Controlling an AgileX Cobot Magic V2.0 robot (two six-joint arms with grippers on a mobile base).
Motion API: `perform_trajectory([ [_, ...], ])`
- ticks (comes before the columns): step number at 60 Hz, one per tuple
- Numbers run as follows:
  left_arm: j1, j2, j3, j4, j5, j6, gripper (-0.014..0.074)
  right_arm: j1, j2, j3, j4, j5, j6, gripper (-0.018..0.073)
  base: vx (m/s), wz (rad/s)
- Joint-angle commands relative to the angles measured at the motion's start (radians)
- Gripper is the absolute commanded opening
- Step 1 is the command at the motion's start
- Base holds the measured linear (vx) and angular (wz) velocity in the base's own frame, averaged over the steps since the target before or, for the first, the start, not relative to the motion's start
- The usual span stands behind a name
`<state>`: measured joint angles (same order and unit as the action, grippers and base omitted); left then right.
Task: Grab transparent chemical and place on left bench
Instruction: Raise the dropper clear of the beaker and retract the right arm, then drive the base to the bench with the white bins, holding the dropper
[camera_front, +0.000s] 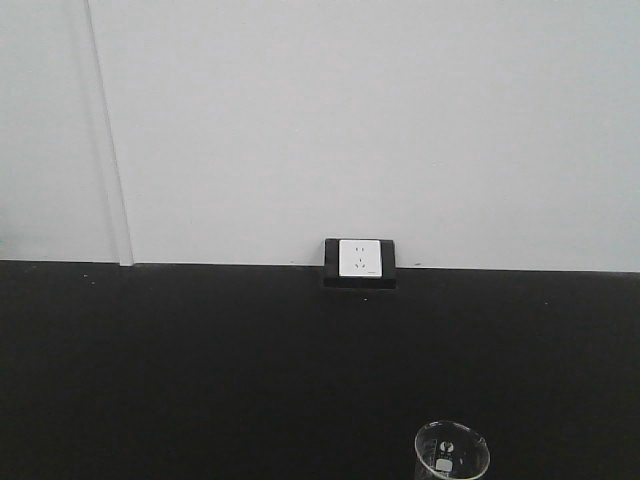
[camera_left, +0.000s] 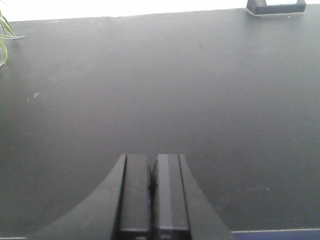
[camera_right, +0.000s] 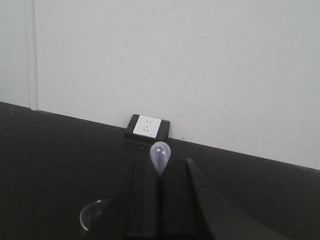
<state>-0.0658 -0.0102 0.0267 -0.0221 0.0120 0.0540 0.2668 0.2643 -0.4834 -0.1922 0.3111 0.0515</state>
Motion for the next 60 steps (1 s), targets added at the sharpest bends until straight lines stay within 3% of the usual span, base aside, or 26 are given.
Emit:
perform_trajectory([
  [1,-0.002,-0.019,0.016,-0.001,-0.078,-0.008,-0.0003,-0.001,0.011,-0.025,-0.017,-0.079,-0.002,-0.0003,0.00,0.00],
  [60,-0.002,-0.019,0.016,-0.001,-0.078,-0.008,-0.0003,-0.001,0.012,-0.025,-0.017,-0.078,-0.002,-0.0003,-0.10,0.00],
])
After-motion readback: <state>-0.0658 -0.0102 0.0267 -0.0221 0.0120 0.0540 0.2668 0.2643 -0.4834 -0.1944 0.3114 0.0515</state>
